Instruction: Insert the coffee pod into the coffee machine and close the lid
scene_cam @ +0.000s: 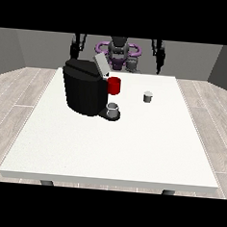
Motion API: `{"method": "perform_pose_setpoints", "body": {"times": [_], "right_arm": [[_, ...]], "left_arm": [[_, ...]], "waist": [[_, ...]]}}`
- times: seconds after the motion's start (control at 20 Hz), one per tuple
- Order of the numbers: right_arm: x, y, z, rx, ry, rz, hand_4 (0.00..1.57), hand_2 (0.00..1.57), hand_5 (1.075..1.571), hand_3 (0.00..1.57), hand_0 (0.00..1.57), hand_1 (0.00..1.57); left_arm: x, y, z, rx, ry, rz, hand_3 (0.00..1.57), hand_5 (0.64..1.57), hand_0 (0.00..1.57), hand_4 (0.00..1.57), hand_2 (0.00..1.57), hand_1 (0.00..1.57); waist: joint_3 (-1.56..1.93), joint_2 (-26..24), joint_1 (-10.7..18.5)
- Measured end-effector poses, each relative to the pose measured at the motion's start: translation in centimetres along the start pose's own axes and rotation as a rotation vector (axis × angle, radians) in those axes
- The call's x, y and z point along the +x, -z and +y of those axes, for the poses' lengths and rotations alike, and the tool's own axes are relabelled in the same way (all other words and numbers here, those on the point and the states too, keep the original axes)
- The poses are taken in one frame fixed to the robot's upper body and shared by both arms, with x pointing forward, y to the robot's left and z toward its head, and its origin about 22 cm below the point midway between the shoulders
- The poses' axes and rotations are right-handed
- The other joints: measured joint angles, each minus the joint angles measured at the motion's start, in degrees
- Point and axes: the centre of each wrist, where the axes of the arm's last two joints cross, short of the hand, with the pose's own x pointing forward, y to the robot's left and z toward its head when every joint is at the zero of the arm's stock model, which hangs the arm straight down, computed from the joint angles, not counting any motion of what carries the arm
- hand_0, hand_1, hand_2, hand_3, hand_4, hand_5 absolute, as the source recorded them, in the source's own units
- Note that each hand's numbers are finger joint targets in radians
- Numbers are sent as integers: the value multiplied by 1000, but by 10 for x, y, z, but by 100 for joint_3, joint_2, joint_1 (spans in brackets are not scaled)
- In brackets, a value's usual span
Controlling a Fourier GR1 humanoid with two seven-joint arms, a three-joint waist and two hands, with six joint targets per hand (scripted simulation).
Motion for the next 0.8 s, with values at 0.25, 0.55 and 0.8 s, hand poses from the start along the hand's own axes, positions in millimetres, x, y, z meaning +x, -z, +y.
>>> {"method": "perform_pose_setpoints", "body": {"times": [0.25,0.55,0.8], "right_arm": [[-11,-3,-10,-1,21,28,128,0,1571,0,0,0],[-12,-1,-10,-147,72,-54,145,0,1571,0,0,0],[-11,3,-7,-181,90,-87,158,0,1571,0,0,0]], "left_arm": [[0,-5,0,-9,-20,-40,0,1571,0,319,0,0],[-4,-7,-3,-9,-64,-149,0,1571,0,240,0,0],[0,0,12,-16,42,-166,0,1571,0,0,0,0]], "waist": [[-75,-256,3],[-98,-368,-83],[-103,-326,-145]]}}
